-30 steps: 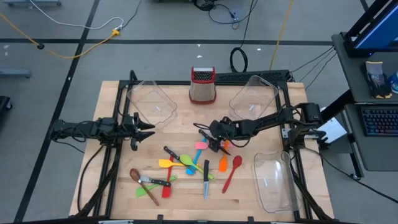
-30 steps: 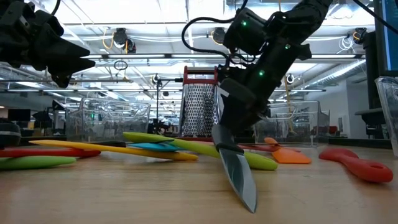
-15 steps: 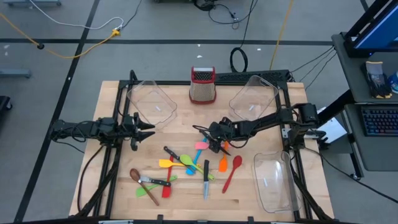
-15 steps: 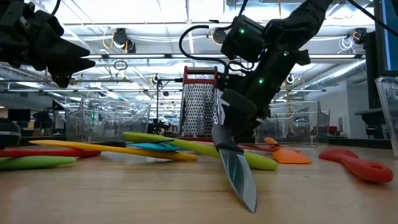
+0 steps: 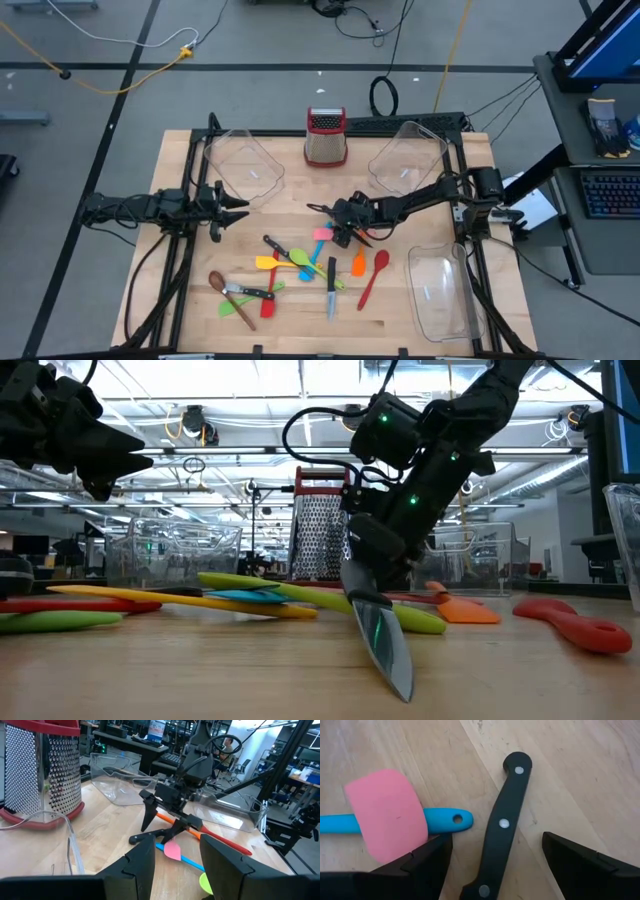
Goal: Pick & Place Kitchen Items
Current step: Put the right black knife into the top left transparent bin
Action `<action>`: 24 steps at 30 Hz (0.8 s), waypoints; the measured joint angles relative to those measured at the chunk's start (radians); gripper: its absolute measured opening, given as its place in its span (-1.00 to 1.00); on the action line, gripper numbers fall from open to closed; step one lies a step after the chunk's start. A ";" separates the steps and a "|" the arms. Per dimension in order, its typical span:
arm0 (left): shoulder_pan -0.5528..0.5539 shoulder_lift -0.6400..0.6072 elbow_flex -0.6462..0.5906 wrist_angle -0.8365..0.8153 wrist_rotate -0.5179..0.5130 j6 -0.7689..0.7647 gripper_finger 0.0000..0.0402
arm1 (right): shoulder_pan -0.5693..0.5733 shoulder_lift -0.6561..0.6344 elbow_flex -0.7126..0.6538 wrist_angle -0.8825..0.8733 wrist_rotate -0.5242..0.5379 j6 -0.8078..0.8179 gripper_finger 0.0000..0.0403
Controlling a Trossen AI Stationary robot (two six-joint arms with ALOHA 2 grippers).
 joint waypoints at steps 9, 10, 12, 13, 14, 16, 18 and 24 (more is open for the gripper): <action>0.000 0.000 0.000 0.000 0.000 0.000 -0.22 | 0.000 -0.004 -0.001 -0.001 0.000 0.001 0.20; 0.000 0.000 0.000 0.000 0.000 0.000 -0.22 | 0.000 -0.009 -0.002 -0.001 0.000 0.002 0.17; 0.000 0.000 0.000 0.000 0.000 0.000 -0.22 | 0.000 -0.020 -0.003 -0.002 -0.001 0.002 0.09; 0.000 0.000 0.000 0.000 0.000 0.000 -0.22 | -0.001 -0.026 -0.003 -0.002 -0.002 0.002 0.06; 0.000 0.000 0.000 0.000 0.000 0.000 -0.22 | -0.001 -0.033 -0.004 -0.005 -0.004 0.003 0.02; 0.000 0.000 0.000 0.000 0.000 0.000 -0.22 | -0.001 -0.052 -0.005 -0.014 -0.003 0.002 -0.05; 0.000 0.000 0.000 0.000 0.000 0.000 -0.22 | -0.001 -0.067 -0.008 -0.022 -0.001 -0.001 -0.13; 0.000 0.000 0.000 0.002 -0.001 -0.001 -0.22 | -0.001 -0.087 -0.005 -0.013 0.000 0.001 -0.42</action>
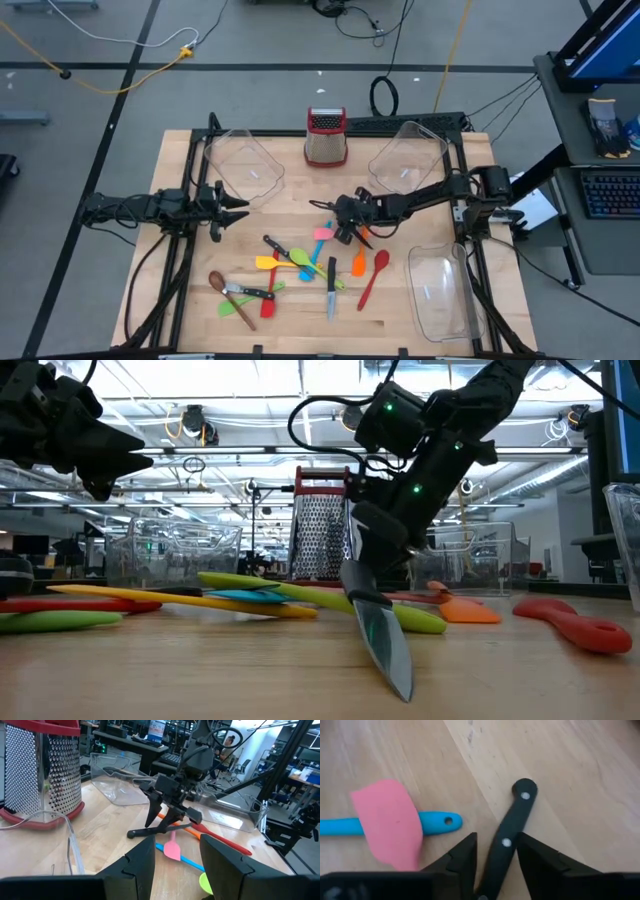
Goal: Pick & Place Kitchen Items
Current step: Put the right black knife into the top left transparent bin
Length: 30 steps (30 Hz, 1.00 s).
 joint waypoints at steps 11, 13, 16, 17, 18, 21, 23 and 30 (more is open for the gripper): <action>0.000 0.000 -0.001 0.003 0.000 -0.001 -0.22 | 0.000 0.000 0.000 0.008 -0.004 -0.033 -0.78; 0.000 0.000 -0.001 0.003 0.000 -0.001 -0.22 | 0.000 0.000 0.000 0.008 -0.005 -0.048 -0.74; 0.000 0.000 -0.001 0.003 0.000 -0.001 -0.22 | 0.000 0.000 0.000 0.008 -0.004 -0.074 -0.58; 0.000 0.000 -0.001 0.003 0.000 -0.001 -0.22 | 0.000 0.000 0.000 0.008 -0.004 -0.077 -0.51; 0.000 0.000 -0.001 0.004 0.000 0.000 -0.22 | 0.000 -0.001 0.000 0.007 -0.005 -0.077 -0.44; 0.000 0.000 -0.001 0.004 0.000 0.002 -0.22 | 0.000 -0.002 0.001 0.004 -0.005 -0.076 -0.18; 0.000 0.000 -0.001 0.003 0.000 0.001 -0.22 | 0.000 -0.011 0.001 -0.013 -0.005 -0.074 -0.02; 0.000 0.000 -0.001 0.004 0.000 0.003 -0.22 | 0.000 -0.013 0.002 -0.075 -0.005 -0.024 0.25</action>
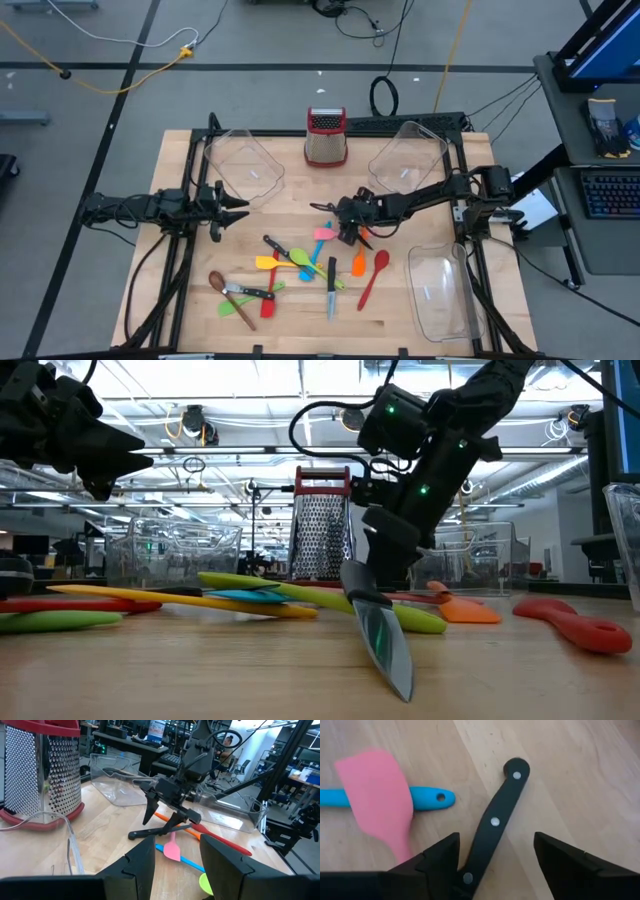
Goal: Pick & Place Kitchen Items
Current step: Put the right black knife into the top left transparent bin
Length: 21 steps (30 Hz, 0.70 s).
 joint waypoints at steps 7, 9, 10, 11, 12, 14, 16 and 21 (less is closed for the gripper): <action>0.000 0.000 0.000 0.000 -0.001 -0.001 -0.22 | -0.010 0.025 0.001 -0.002 0.001 0.019 0.18; 0.000 0.000 0.000 0.000 -0.001 -0.001 -0.22 | -0.018 0.039 0.001 -0.001 0.002 0.027 0.12; 0.000 0.000 0.000 0.000 -0.001 -0.001 -0.22 | -0.021 0.040 0.002 -0.004 0.004 0.030 0.09; 0.000 0.000 0.000 0.000 -0.001 -0.001 -0.22 | -0.022 0.040 0.002 -0.004 0.003 0.040 0.04; 0.000 0.000 0.000 0.000 -0.001 -0.001 -0.22 | -0.025 0.040 0.002 -0.004 0.003 0.050 -0.01; 0.000 0.000 0.000 0.000 -0.001 -0.003 -0.22 | -0.029 0.040 0.002 -0.005 0.002 0.053 -0.13; 0.000 0.000 0.000 0.000 -0.001 -0.006 -0.22 | -0.033 0.041 0.002 -0.005 0.004 0.053 -0.28; 0.000 0.000 0.000 0.000 -0.001 -0.007 -0.22 | -0.034 0.042 0.002 -0.003 0.004 0.057 -0.65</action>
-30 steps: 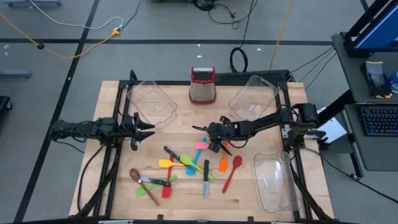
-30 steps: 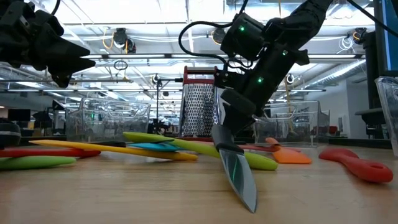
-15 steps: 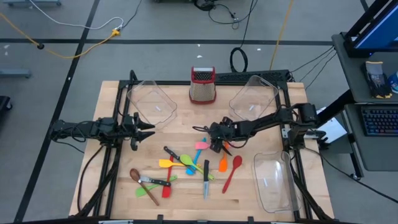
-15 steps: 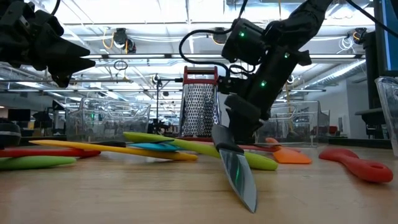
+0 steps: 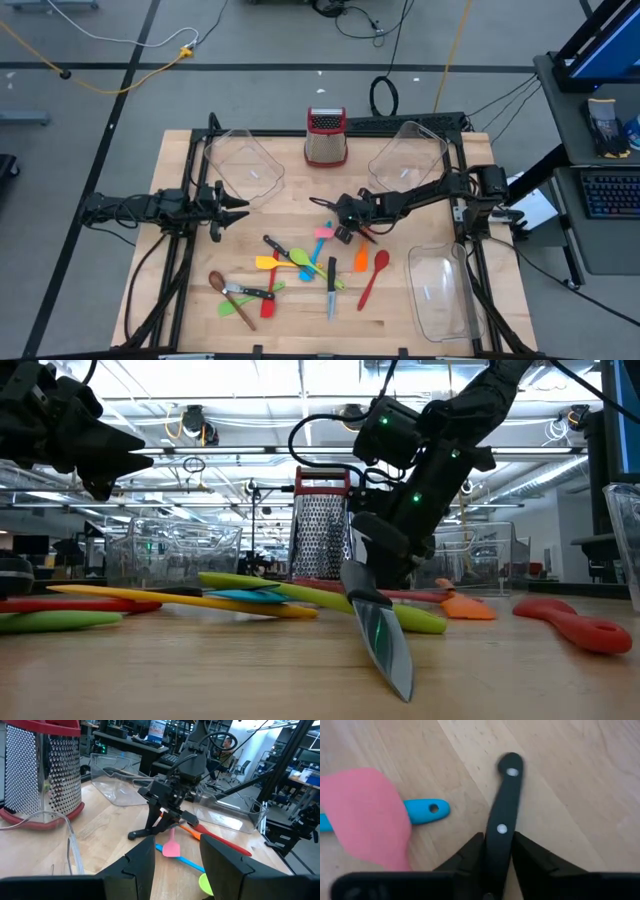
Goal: Pick & Place Kitchen Items
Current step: Put the right black knife into the top left transparent bin
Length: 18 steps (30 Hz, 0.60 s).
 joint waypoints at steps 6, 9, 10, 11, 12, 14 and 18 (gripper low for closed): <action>0.000 0.000 0.000 0.000 0.000 0.000 -0.22 | 0.000 0.000 -0.001 0.007 0.000 -0.003 -0.69; 0.000 0.000 0.000 0.000 0.000 0.000 -0.22 | 0.000 0.000 -0.001 0.018 -0.001 0.010 -0.69; 0.000 0.000 0.000 0.000 0.000 0.000 -0.22 | 0.000 0.001 -0.001 0.022 -0.002 0.011 -0.69; 0.000 0.000 0.000 0.000 0.000 0.000 -0.22 | 0.000 0.001 -0.001 0.026 -0.002 0.011 -0.69; 0.000 0.000 0.000 0.000 0.000 0.000 -0.22 | 0.000 0.001 -0.001 0.029 -0.002 0.013 -0.69; 0.000 0.000 0.000 0.000 0.000 0.000 -0.22 | 0.000 -0.013 -0.002 0.024 -0.004 0.019 -0.69; 0.000 0.000 0.000 0.000 -0.001 0.000 -0.22 | -0.001 -0.064 -0.004 0.021 -0.002 0.021 -0.69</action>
